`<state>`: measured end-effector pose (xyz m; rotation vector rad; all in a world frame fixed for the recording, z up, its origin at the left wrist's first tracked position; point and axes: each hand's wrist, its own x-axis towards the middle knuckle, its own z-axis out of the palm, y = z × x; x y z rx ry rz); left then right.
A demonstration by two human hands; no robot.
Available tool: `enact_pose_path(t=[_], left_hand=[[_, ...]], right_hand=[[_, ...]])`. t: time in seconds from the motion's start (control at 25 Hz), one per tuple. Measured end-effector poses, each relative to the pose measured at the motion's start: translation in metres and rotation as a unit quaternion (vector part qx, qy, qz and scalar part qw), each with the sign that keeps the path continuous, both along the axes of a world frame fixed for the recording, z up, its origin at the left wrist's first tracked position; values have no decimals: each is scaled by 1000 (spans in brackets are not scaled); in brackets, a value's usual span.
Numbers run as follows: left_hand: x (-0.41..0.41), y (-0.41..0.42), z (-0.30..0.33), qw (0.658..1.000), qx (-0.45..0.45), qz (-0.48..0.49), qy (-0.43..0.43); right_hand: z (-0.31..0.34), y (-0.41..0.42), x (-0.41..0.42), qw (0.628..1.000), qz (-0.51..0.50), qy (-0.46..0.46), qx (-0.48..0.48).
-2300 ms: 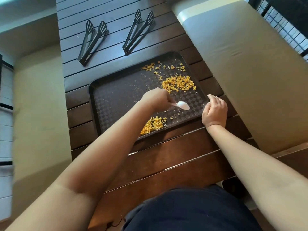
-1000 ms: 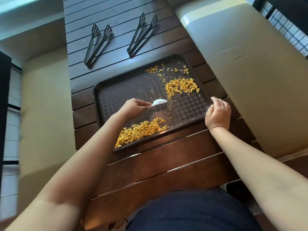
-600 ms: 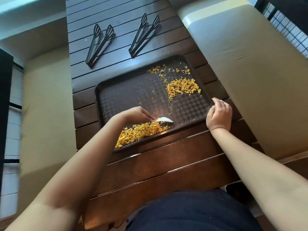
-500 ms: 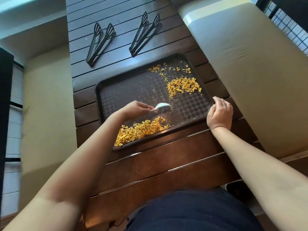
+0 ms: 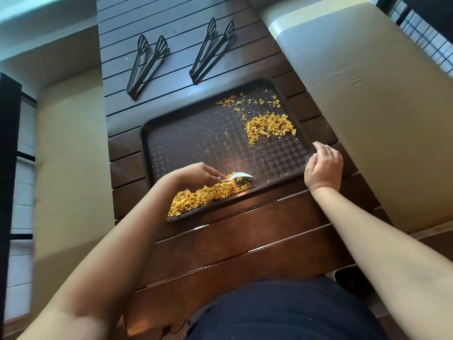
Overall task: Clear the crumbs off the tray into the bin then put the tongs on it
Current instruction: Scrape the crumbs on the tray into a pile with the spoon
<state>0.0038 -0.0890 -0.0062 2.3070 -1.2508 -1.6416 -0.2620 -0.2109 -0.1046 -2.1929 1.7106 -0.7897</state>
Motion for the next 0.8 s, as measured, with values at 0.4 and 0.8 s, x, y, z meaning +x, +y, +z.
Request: enact_pose_path(t=[0.4,0.8], left_hand=[[-26,-3,-1,990,-70,-69,-104],[15,45,28,966,-27,-82,-242]], right_hand=[[-1,0,-1,1000,-1,5,-1],[-1,0,-1,1000,-2,6,-9]])
